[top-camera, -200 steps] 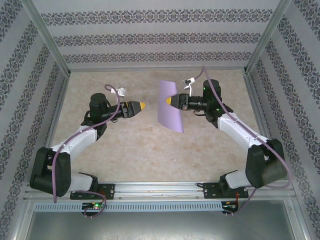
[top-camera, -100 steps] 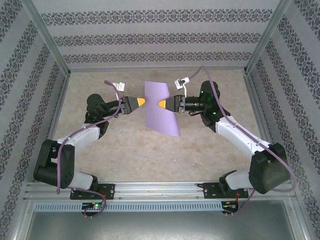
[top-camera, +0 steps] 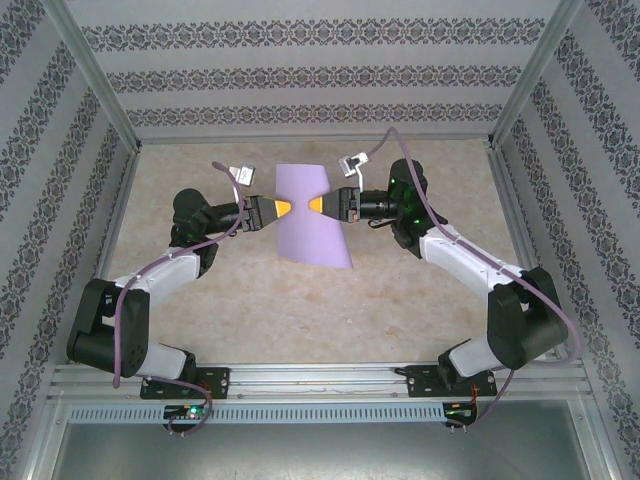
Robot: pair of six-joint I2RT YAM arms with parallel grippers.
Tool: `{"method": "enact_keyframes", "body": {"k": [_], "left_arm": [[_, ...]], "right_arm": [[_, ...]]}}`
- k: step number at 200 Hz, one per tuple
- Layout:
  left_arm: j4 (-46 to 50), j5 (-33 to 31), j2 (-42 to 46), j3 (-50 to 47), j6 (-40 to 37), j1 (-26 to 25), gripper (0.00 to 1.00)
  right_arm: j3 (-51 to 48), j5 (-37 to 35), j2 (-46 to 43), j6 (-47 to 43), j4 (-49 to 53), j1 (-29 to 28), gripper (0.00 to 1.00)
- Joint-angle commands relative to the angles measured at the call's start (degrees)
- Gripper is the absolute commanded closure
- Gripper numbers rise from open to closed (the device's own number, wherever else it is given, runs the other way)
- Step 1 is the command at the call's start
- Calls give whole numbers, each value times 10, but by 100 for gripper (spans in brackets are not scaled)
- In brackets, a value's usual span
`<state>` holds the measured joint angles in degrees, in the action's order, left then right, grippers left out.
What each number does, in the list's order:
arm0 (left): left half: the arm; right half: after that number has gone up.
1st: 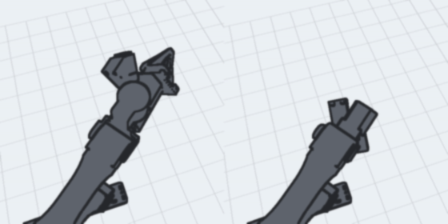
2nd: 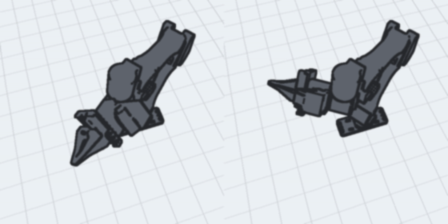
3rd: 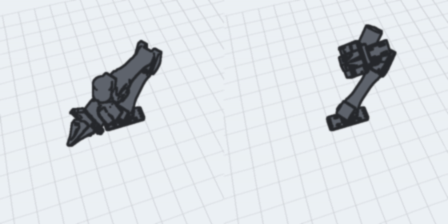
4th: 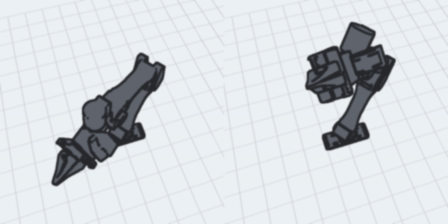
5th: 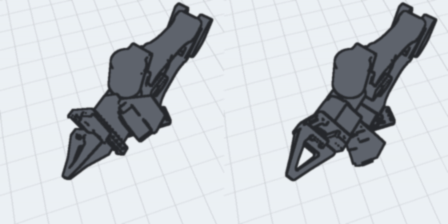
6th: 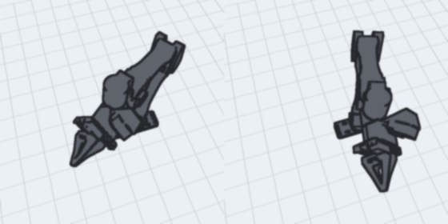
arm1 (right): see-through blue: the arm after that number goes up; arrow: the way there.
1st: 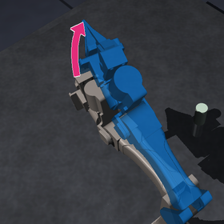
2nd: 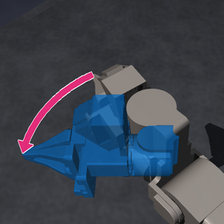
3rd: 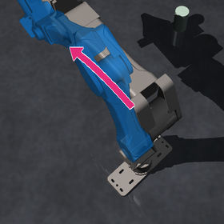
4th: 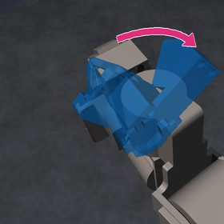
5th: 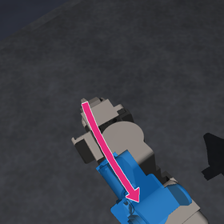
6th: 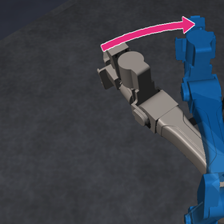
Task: Fold a paper plane with a square sheet of paper (fold left side to right side)
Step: Place a square sheet of paper at the center of the table.
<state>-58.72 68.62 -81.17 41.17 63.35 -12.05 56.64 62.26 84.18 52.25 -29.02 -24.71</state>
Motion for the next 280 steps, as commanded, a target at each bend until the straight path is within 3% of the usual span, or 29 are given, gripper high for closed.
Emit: {"method": "enact_keyframes", "body": {"k": [1,99,118,147,165,208,241,280], "left_arm": [[0,13,8,11,-22,-6,45],[71,5,1,19,-67,-5,79],[127,-10,6,22,-96,-6,85],[301,-53,4,37,-174,-6,100],[360,-75,-8,35,-195,-6,100],[395,-120,-65,11,-191,-6,100],[469,-163,-116,12,-228,-6,100],[542,-206,-171,30,-273,-6,100]], "right_arm": [[-1,-8,6,-2,-22,14,69],[-17,-13,14,-17,-3,26,67],[-20,-20,12,-28,11,29,61],[-35,-62,-5,-67,72,46,49],[-47,-101,-19,-101,128,61,42],[-80,-194,-46,-157,227,91,30],[-93,-252,-42,-189,283,91,34],[-100,-275,-9,-185,283,75,54]]}}
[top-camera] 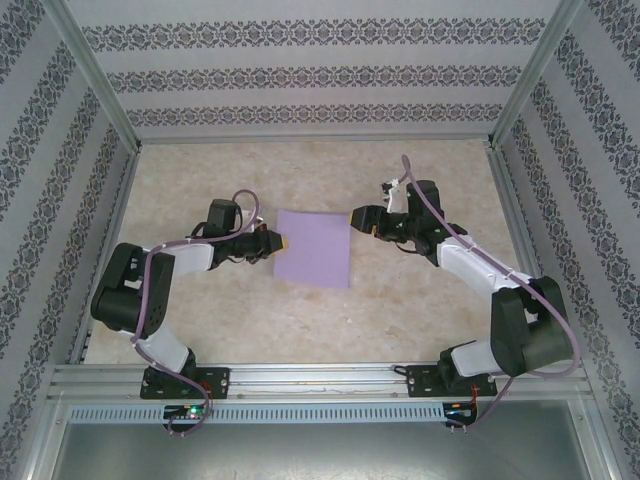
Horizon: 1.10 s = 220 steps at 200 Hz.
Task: Fold a paper plane with a square sheet of paper (fold left side to right side)
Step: Place a square sheet of paper at the center of the table, then first fold in half a square sheet of paper at the center of the table.
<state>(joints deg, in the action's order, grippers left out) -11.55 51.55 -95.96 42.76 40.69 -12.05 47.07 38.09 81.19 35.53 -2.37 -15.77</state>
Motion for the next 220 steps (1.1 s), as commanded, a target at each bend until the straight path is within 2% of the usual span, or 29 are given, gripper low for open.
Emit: {"method": "enact_keyframes", "body": {"k": [1,70,128,165,220], "left_arm": [[70,-37,-24,14,-46,-5,100],[108,-65,-28,31,-65,-5,100],[101,-55,-23,31,-61,-6,100],[84,-40,-20,29,-50,-6,96],[31,6,-5,26,-17,-6,74]], "right_arm": [[-4,-34,23,-17,16,-16,55],[47,-74,143,-16,29,-75,100],[69,-101,219,-22,53,-94,100],[68,-122,246,-40,75,-96,100],[65,-129,264,-48,83,-101,100]]}}
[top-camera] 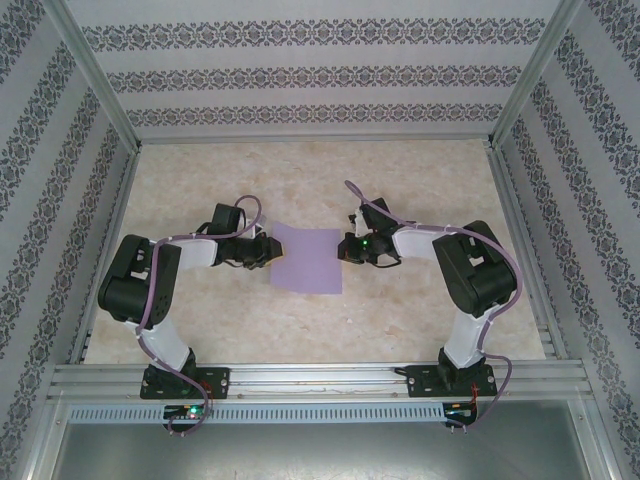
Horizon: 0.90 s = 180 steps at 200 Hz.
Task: Fold a paper plane with a square sheet of paper (fold left side to right side)
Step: First fold in half a square sheet of paper at the center of the table.
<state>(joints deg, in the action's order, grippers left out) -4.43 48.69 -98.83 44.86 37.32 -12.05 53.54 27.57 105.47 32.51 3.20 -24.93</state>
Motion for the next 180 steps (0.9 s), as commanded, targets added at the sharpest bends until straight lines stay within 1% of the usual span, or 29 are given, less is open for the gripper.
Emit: {"method": "enact_keyframes", "body": {"k": [1,14,60,94,133,160,180], "left_arm": [[-40,36,25,4,18,-6,74],[-52,45,28,6,27,-6,69],[-82,60,38,8,51,-16,55],[-81,60,31,20,51,-33,49],[-81,56,10,39,50,-57,45],[-66,44,-4,50,38,-68,45],[-46,31,-12,58,26,-73,46]], "right_arm": [[0,-24,22,-18,27,-9,100],[1,-26,24,-19,27,-11,100],[4,-28,29,-20,27,-14,100],[6,-28,30,-20,27,-17,100],[7,-26,31,-18,24,-20,100],[4,-23,28,-16,18,-21,99],[4,-21,27,-14,14,-23,100]]}}
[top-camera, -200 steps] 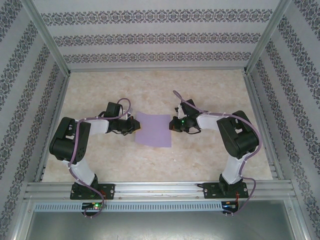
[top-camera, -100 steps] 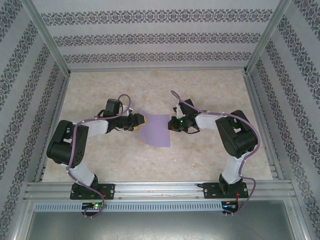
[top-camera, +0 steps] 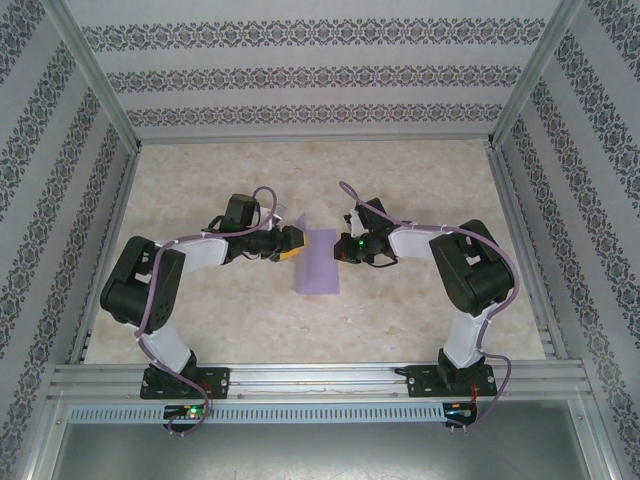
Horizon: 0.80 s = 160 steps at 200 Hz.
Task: Fold a paper plane with a square sheet of paper (fold left side to right side)
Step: First fold in half a square sheet of paper at the center of the table.
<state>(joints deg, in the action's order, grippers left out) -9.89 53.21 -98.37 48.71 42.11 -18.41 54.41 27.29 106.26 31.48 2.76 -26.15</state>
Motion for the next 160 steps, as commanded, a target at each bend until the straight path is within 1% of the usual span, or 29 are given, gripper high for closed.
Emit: {"method": "enact_keyframes", "body": {"k": [1,47,89,111,145,160], "left_arm": [[10,-15,-17,20,-22,-10,47],[38,-34,-31,31,-40,-19,55],[54,-48,-37,36,-51,-22,70],[60,-52,-41,37,-55,-24,79],[63,-60,-45,36,-57,-26,87],[64,-61,-46,36,-59,-26,89]], "right_arm": [[-5,-18,19,-4,18,-11,100],[-4,-14,16,-2,12,-14,100],[-4,-8,11,1,9,-16,100],[-4,-4,7,4,4,-17,100],[-5,6,4,9,-8,-17,100],[-4,10,4,10,-11,-17,100]]}}
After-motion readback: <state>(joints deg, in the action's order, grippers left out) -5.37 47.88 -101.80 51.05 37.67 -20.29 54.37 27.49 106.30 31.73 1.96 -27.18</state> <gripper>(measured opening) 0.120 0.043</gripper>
